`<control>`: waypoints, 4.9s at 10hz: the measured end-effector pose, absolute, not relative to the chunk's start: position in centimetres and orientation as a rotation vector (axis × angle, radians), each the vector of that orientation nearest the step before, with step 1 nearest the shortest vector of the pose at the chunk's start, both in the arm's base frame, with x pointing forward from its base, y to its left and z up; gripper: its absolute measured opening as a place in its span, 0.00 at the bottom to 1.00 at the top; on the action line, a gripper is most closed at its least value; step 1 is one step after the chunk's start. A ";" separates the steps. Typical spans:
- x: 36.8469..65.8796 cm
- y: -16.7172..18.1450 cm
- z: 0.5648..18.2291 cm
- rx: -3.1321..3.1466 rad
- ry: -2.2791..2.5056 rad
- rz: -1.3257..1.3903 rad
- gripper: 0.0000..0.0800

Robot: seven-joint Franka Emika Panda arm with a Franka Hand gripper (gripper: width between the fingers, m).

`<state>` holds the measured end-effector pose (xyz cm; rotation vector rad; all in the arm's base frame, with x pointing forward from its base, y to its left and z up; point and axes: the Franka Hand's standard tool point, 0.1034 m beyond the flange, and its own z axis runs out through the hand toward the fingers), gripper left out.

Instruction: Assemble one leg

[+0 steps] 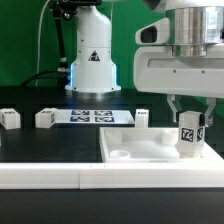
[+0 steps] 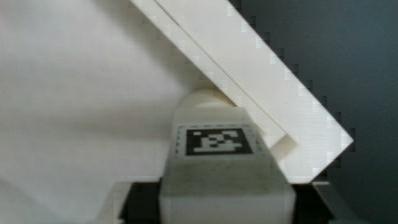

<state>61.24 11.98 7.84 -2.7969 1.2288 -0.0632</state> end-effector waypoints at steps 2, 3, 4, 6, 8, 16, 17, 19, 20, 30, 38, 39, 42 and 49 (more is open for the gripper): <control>61.4 11.7 7.8 -2.720 1.339 -0.049 0.37; 61.4 11.8 7.8 -2.682 1.401 -0.041 0.37; 61.4 11.9 7.8 -2.696 1.373 -0.041 0.37; 61.4 11.8 7.8 -2.756 1.251 -0.049 0.76; 61.3 12.2 8.1 -2.920 0.900 -0.043 0.81; 61.8 12.2 8.3 -3.079 -0.208 -0.101 0.81; 61.8 12.1 8.3 -3.075 -0.276 -0.102 0.81; 61.6 11.8 8.3 -3.053 -0.496 -0.087 0.81; 61.6 11.8 8.3 -3.055 -0.483 -0.086 0.69; 61.7 11.6 8.3 -3.020 0.480 -0.039 0.36; 61.8 11.9 8.4 -2.452 1.747 0.043 0.36; 61.8 11.9 8.4 -2.429 1.776 0.048 0.36; 61.7 12.0 8.3 -2.449 1.748 0.057 0.64; 61.8 11.7 8.1 -2.922 0.804 0.003 0.81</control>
Offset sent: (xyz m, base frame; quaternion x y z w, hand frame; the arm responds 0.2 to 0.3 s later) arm 0.0000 0.0000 0.0000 0.0000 0.0000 0.0650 0.9979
